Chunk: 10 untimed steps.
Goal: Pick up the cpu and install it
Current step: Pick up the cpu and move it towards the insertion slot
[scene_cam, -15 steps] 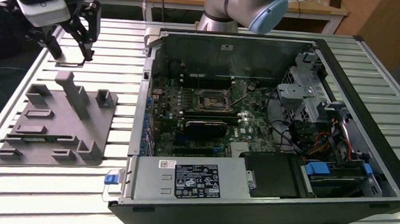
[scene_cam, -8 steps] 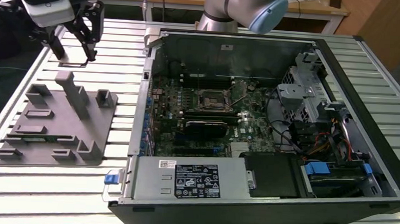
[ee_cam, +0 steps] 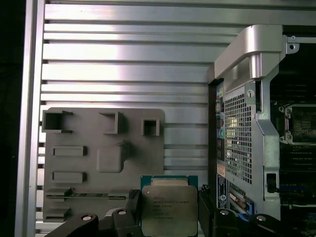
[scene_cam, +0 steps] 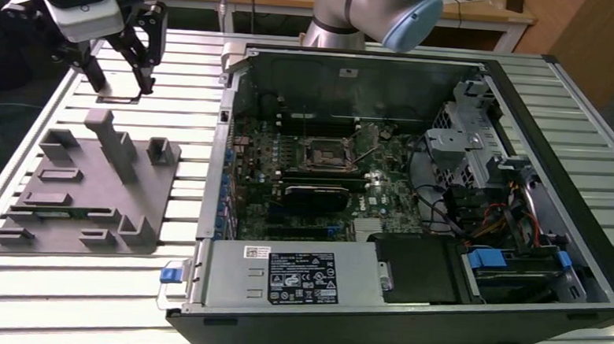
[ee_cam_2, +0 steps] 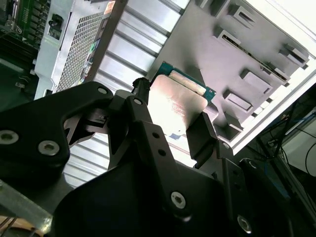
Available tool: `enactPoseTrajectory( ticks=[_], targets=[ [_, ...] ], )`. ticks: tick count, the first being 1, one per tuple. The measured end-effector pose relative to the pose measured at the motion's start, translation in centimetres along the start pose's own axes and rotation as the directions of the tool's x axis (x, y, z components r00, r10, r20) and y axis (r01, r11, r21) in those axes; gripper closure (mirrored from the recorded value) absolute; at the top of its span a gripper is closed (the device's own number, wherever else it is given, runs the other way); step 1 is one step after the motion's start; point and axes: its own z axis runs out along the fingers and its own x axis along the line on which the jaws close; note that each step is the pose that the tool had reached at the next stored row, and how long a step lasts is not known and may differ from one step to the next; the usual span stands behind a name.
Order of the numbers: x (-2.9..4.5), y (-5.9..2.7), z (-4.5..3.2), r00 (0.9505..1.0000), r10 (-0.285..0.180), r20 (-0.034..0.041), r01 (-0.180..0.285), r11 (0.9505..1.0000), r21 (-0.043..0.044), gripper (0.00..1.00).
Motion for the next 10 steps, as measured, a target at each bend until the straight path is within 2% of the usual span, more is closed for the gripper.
enactPoseTrajectory(
  ticks=[10],
  targets=[
    [-0.95,0.01,0.02,1.0000,0.000,0.0000,0.000,1.0000,0.0000,0.45]
  ],
)
